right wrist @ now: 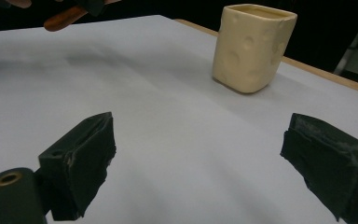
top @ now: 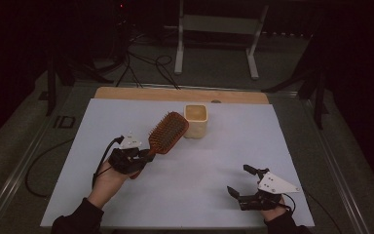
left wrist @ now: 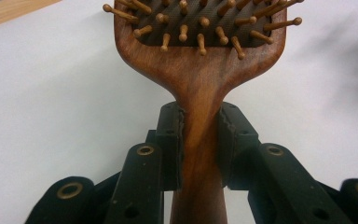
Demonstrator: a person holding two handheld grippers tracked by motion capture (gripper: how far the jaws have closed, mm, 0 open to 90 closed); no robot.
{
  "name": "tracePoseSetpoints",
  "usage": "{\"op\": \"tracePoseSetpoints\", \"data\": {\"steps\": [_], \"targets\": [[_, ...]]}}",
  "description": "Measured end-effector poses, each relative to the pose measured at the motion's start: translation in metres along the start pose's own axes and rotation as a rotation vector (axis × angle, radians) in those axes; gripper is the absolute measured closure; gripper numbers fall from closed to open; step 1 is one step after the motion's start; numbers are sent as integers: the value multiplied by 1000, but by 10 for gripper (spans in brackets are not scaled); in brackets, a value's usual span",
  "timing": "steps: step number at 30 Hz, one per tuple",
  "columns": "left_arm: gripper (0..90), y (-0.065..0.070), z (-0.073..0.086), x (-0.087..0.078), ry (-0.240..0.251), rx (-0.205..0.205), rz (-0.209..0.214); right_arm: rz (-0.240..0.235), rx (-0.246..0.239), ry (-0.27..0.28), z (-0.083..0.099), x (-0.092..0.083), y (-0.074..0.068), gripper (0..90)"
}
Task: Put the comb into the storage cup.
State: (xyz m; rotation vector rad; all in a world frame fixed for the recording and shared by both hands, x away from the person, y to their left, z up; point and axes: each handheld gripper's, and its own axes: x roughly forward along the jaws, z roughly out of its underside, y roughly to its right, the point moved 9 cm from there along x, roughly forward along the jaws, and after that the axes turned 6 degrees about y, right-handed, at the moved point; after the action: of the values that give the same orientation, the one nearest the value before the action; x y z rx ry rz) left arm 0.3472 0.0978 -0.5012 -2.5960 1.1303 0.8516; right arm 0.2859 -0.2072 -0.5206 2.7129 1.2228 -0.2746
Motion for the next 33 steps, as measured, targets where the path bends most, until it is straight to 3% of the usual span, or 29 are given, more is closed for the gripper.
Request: {"op": "tracePoseSetpoints", "data": {"steps": [2, 10, 15, 21, 26, 33], "targets": [[734, 2, 1, 2, 12, -17, 12, -1, 0, -2, 0, 0, 0, 86], [735, 6, 5, 3, 68, -20, -13, 2, 6, -10, 2, 1, 0, 86], [734, 8, 9, 2, 93, -3, -36, 4, 8, -12, 2, 2, 0, 86], [734, 9, 15, 5, 111, -3, -51, 1, 8, -17, 2, 3, 0, 86], [734, 13, 17, 9, 120, 24, -69, 6, 5, -20, 1, 4, 0, 86], [734, 16, 20, 11, 113, 38, -79, 52, 12, -41, -8, 1, 0, 86]]}}
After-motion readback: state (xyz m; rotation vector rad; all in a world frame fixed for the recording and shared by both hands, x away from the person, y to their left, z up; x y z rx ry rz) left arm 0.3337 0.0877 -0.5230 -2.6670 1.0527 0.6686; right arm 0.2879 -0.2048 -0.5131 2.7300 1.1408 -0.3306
